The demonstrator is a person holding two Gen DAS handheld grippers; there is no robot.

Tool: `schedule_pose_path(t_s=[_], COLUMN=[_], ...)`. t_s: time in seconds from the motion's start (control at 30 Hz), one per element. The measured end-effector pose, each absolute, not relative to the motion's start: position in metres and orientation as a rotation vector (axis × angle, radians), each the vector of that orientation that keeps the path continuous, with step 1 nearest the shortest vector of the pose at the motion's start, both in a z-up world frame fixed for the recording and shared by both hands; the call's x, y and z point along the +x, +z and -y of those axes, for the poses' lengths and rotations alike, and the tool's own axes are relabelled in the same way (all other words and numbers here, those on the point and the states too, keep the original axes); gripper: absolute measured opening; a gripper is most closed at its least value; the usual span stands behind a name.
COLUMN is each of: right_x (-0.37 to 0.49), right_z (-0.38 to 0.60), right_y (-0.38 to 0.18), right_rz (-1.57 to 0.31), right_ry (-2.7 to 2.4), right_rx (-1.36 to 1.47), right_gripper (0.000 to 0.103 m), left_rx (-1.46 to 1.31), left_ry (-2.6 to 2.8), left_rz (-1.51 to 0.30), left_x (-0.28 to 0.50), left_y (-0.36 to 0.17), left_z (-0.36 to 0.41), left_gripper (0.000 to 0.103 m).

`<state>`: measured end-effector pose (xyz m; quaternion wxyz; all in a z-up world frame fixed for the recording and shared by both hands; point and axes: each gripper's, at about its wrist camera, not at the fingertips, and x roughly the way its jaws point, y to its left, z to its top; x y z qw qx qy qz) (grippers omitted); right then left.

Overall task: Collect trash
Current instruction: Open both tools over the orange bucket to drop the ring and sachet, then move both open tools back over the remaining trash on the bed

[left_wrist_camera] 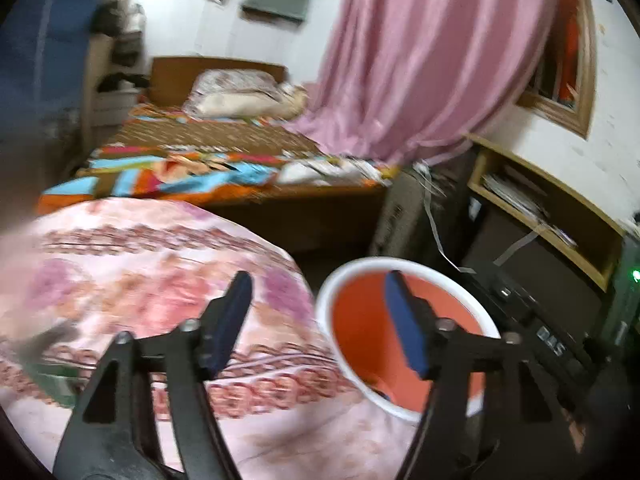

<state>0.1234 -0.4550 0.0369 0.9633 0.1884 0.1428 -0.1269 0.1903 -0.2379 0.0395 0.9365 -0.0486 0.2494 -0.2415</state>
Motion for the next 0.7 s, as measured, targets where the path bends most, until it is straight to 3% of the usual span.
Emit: schedule_pose_path(t_s=[0.03, 0.23, 0.7], right_x=[0.122, 0.114, 0.118], right_z=[0.449, 0.421, 0.336], right_y=[0.040, 0.053, 0.074], right_rz=[-0.267, -0.153, 0.022], right_ry=[-0.248, -0.220, -0.052], right_rx=[0.365, 0.307, 0.158], right_gripper=[0.103, 0.103, 0.103], left_rx=[-0.105, -0.110, -0.103], left_ry=[-0.471, -0.306, -0.120], left_rz=[-0.492, -0.359, -0.185], left_x=[0.189, 0.177, 0.152], left_y=[0.041, 0.051, 0.058], left_z=[0.231, 0.186, 0.096], left_gripper=[0.068, 0.092, 0.092])
